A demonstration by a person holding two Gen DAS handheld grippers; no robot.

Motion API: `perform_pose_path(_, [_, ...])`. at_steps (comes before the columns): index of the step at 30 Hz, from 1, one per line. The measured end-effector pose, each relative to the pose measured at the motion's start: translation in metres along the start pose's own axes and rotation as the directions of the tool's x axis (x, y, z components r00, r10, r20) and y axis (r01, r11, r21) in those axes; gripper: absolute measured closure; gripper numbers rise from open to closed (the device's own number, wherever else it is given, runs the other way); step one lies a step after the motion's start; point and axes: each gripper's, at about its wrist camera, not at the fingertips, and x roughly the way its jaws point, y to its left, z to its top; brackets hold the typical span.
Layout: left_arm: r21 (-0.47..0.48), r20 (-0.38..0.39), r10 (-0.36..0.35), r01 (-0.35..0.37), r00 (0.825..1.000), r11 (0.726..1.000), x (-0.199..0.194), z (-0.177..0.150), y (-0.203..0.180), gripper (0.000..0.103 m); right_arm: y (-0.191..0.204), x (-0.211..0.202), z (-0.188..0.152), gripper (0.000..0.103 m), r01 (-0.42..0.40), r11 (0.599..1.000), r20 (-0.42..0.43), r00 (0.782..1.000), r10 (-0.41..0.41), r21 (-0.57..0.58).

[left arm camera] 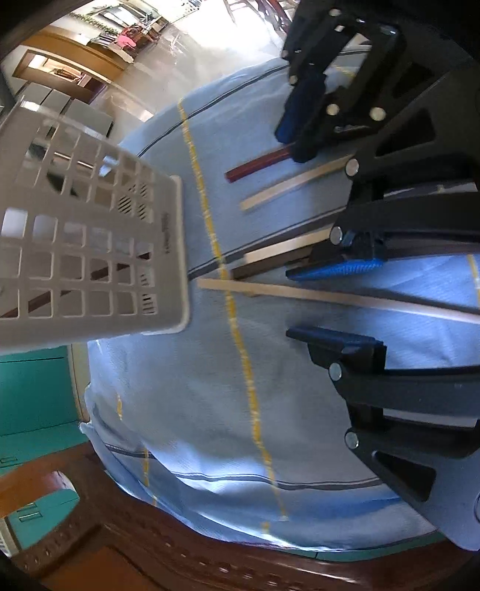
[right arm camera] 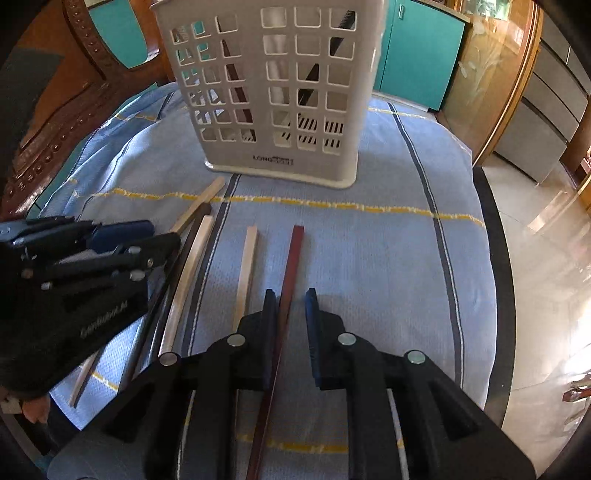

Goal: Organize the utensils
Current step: 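Grasp a light wooden chopstick with the left gripper while the right grasps a dark red chopstick, then lift both held chopsticks up toward the white basket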

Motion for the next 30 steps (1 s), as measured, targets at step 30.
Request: perform_pose_path(30, [-0.01, 0.404, -0.095, 0.109, 0.91, 0.994, -0.186, 0.0, 0.018, 0.096, -0.039, -0.186, 0.01, 0.097, -0.148, 0.989, 0.397, 0.908, 0.131, 0.012])
